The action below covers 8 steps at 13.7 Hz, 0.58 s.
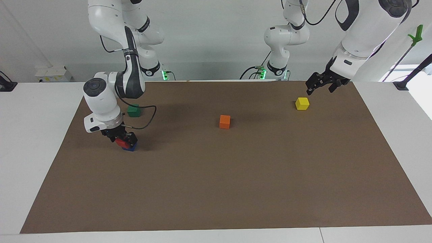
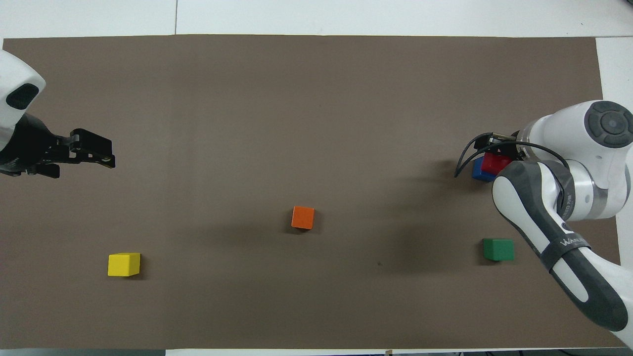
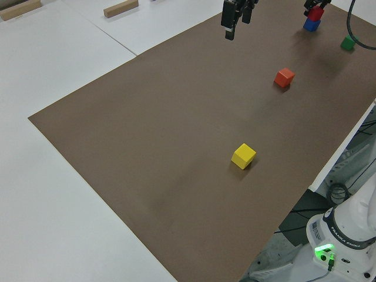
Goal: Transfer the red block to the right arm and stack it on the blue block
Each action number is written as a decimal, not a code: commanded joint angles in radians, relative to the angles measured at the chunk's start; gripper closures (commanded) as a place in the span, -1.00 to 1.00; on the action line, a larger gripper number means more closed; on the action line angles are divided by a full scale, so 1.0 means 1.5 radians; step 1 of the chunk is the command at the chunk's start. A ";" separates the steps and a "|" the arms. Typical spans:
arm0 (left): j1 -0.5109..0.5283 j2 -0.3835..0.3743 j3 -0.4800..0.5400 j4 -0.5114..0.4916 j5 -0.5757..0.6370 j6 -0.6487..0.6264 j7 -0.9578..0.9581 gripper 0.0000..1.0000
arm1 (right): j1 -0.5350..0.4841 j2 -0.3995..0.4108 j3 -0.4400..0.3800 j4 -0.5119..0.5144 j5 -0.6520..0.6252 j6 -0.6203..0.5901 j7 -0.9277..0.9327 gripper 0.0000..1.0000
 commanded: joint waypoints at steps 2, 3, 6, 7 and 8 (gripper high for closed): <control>-0.007 -0.023 0.011 -0.013 0.000 -0.002 0.000 -1.00 | -0.013 -0.041 0.008 0.077 0.007 -0.126 -0.096 -1.00; -0.004 -0.024 0.011 -0.015 0.000 -0.003 0.000 -1.00 | -0.012 -0.046 0.009 0.109 0.007 -0.164 -0.122 -1.00; 0.003 -0.025 0.014 -0.016 0.000 -0.005 0.000 -1.00 | -0.014 -0.073 0.010 0.159 0.009 -0.213 -0.161 -1.00; 0.003 -0.024 0.014 -0.016 0.000 -0.005 0.000 -1.00 | -0.013 -0.079 0.011 0.173 0.009 -0.233 -0.174 -1.00; 0.002 -0.025 0.013 -0.016 0.000 -0.005 0.000 -1.00 | -0.012 -0.088 0.012 0.185 0.013 -0.258 -0.179 -1.00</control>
